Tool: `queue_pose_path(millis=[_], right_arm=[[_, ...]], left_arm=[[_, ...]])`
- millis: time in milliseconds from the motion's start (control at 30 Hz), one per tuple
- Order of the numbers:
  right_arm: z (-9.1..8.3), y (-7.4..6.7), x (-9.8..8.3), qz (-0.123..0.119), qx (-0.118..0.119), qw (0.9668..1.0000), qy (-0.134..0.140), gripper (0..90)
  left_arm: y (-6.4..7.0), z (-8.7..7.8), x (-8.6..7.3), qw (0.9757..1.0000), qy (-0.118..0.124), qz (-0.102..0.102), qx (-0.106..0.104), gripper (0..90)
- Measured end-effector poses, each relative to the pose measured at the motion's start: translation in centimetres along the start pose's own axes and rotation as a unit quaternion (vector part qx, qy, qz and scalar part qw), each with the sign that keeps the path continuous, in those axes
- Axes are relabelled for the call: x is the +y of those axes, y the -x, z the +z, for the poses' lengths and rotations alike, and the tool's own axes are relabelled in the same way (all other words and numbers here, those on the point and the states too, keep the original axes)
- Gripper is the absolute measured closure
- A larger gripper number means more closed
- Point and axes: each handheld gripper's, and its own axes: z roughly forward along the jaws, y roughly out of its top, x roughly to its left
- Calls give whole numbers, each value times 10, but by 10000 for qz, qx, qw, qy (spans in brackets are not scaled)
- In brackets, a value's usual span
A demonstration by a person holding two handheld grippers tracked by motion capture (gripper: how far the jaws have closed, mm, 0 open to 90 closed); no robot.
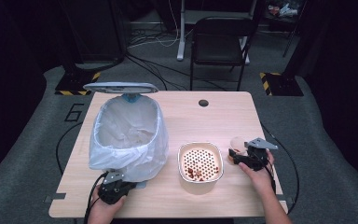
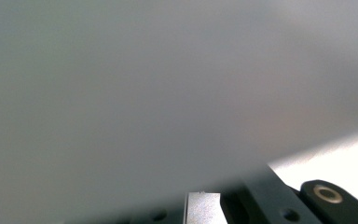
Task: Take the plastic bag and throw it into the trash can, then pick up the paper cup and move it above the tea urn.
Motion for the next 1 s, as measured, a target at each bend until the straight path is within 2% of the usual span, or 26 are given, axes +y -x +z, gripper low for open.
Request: queue_pose_path(millis=[67, 200, 1000], right_arm=[[1, 0, 0, -6, 52, 10000, 40, 274], [1, -1, 1, -22, -29, 10000, 18, 294], [-13, -4, 10, -115, 49, 9998, 128, 340]], left_arm=[[1, 0, 0, 10000, 7, -2, 19, 900], [1, -1, -1, 10000, 1, -15, 37, 900], [2, 0, -1, 10000, -3, -8, 50, 900]])
